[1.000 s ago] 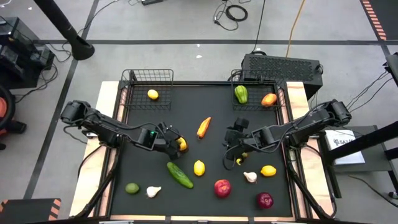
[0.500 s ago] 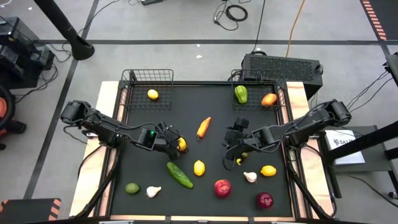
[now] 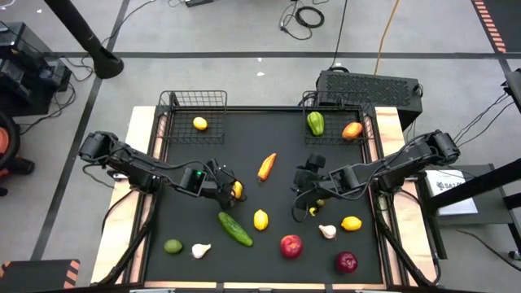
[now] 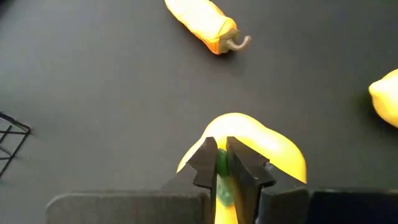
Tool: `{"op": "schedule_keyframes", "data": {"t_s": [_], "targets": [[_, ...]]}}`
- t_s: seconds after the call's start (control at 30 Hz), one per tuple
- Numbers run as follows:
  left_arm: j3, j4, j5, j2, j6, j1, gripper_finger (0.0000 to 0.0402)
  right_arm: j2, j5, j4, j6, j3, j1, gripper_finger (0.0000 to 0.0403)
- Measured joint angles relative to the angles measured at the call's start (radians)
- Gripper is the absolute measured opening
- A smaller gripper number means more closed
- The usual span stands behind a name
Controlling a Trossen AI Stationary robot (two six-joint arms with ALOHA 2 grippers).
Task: Sort produce into baskets
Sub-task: Put the yellow bell pepper into the right black wire basket
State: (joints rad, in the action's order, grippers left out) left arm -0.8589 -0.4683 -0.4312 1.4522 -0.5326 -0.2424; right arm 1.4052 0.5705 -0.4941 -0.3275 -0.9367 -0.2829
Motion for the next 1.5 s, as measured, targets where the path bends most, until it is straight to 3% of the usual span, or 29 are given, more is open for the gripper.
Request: {"op": "schedule_keyframes", "data": {"t_s": [0.13,0.2,0.4,0.67,0.8,1.07,1.5], "targets": [[-0.025,0.000,0.001,-0.046,0.050,0.000,0.0030,0.000,0.000,0.061,0.017,0.000,0.000,0.0352],[-0.050,0.002,0.000,-0.080,0.096,0.000,0.0031,0.002,-0.011,0.161,0.036,0.011,-0.002,0.0352],[-0.126,0.022,-0.015,-0.177,0.274,0.000,0.0031,0.022,-0.178,0.551,0.137,0.108,0.007,0.0364],[-0.133,0.163,-0.015,-0.230,0.588,-0.025,0.0031,0.096,-0.248,0.835,0.232,0.131,0.040,0.0397],[-0.134,0.216,-0.016,-0.226,0.763,-0.050,0.0031,0.119,-0.312,0.889,0.217,0.123,0.068,0.0399],[-0.133,0.264,-0.025,-0.225,0.890,-0.081,0.0019,0.119,-0.307,0.892,0.216,0.109,0.106,0.0400],[-0.133,0.344,-0.046,-0.172,0.941,-0.060,0.0015,0.119,-0.364,0.939,0.242,0.109,0.120,0.0400]]}}
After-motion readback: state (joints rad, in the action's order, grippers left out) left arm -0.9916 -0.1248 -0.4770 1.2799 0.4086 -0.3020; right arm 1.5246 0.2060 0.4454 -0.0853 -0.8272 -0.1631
